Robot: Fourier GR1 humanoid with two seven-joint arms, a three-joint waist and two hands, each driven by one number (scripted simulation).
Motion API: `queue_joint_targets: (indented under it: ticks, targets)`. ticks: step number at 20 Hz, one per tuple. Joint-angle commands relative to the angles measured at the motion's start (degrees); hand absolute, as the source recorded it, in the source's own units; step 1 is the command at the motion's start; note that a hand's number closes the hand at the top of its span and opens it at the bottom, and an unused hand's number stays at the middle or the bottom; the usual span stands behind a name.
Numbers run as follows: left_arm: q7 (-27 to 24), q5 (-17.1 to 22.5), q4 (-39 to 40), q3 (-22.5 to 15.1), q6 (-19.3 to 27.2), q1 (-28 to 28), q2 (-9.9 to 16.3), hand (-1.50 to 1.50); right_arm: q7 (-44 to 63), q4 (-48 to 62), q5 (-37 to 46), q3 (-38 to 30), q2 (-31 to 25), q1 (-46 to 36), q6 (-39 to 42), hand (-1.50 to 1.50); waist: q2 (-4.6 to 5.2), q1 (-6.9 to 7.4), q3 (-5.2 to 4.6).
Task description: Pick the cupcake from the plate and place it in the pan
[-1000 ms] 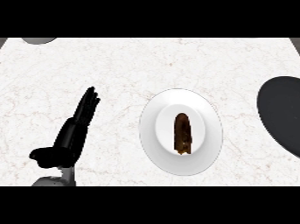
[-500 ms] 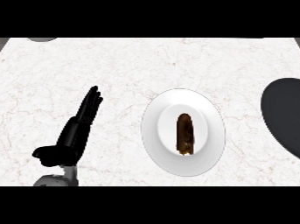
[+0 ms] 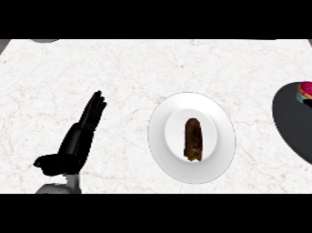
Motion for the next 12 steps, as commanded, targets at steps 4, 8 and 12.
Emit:
queue_joint_targets:
  ticks: [4, 8, 12]
  targets:
    - [0.8, 0.1, -0.1, 0.8, 0.4, -0.9, -0.2, 0.0, -13.5, 0.5, -10.4, -9.6, 0.1, -1.7, -2.6, -1.5, -0.36, -1.21, -0.1]
    - [2.1, -1.7, -0.8, 0.1, 2.5, -0.7, -1.2, 0.0, -19.6, -2.4, -17.5, -14.0, 0.4, 5.5, 3.8, -1.5, -0.75, -2.38, -0.17]
    - [1.9, 0.1, -2.4, 1.2, 1.5, 1.8, -0.6, 0.0, -15.2, -12.9, -23.2, -14.5, 1.5, 11.1, 14.1, -1.5, -1.31, -3.42, -0.34]
